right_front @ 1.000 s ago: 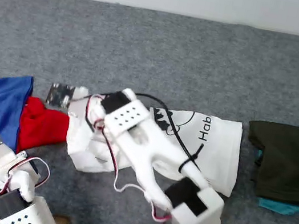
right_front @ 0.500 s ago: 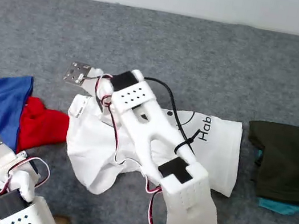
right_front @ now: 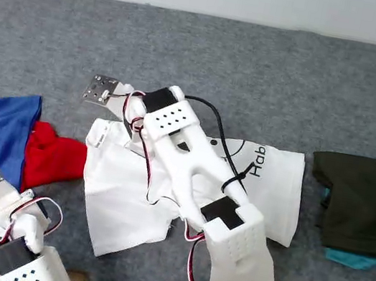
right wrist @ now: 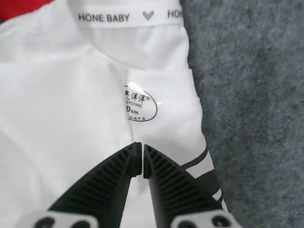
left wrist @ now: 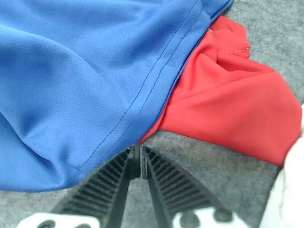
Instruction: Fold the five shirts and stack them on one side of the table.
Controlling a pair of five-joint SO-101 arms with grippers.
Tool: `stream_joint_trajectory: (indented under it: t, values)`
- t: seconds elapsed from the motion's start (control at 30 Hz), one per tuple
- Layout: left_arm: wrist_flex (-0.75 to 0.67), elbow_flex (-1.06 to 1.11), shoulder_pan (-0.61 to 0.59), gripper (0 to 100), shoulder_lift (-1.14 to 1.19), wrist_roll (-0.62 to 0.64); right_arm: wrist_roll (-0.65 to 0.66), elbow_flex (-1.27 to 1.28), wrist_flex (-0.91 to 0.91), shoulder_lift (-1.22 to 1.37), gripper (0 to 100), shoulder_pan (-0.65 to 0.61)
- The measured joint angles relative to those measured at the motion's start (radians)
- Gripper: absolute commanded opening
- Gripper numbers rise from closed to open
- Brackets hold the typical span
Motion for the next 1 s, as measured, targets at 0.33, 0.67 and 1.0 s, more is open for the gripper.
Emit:
stream_joint_trajectory:
  t: [0.33, 0.67, 1.0]
  values:
    - [0.000, 0.000, 0.000, 2, 0.000, 0.000, 0.000, -0.074, 0.252, -0.002, 6.9, 0.002]
    - [0.000, 0.000, 0.000, 2, 0.000, 0.000, -0.017, -0.077, 0.413, -0.078, 6.9, -0.020]
    - [0.000, 0.000, 0.000, 2, 0.000, 0.000, -0.023, 0.206, 0.390, -0.316, 7.2, -0.158]
